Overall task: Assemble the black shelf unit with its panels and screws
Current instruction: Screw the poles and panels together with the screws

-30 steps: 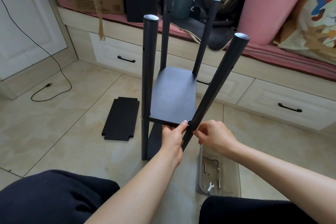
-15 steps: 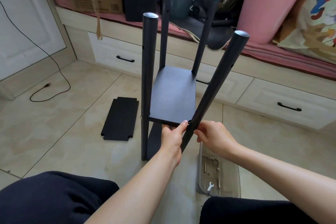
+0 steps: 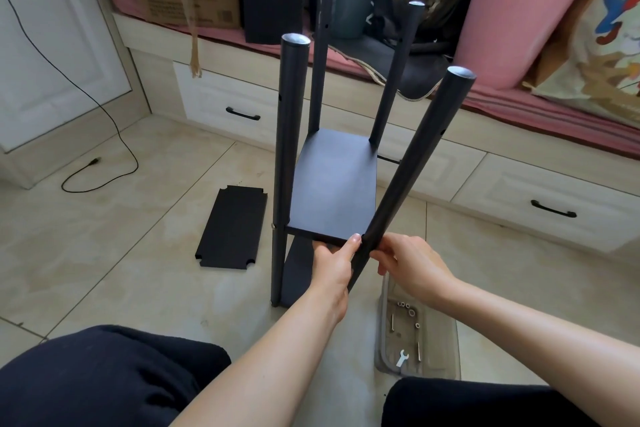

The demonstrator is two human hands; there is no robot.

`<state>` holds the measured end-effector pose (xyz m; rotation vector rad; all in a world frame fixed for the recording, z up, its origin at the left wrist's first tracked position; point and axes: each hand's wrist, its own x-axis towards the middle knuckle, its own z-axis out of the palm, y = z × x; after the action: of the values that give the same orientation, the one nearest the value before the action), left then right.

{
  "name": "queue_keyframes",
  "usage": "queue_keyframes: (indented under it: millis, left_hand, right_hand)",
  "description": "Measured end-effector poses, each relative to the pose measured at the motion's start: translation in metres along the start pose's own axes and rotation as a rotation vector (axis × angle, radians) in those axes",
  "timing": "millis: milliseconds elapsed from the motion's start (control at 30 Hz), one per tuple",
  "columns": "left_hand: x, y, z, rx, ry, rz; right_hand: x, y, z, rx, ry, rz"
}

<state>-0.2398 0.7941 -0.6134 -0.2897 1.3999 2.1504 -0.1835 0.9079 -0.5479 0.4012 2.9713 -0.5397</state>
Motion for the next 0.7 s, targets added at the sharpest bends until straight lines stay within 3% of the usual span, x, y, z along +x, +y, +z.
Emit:
queue_keyframes:
  millis: [433, 700]
  left_hand:
    - [0.002, 0.001, -0.004, 0.041, 0.020, 0.008]
    - [-0.001, 0.008, -0.003, 0.016, 0.017, -0.046]
  right_hand:
    - [0.006, -0.001, -0.006, 0.026, -0.067, -0.080]
    - [0.006, -0.002, -0.021, -0.117, 0.019, -0.103]
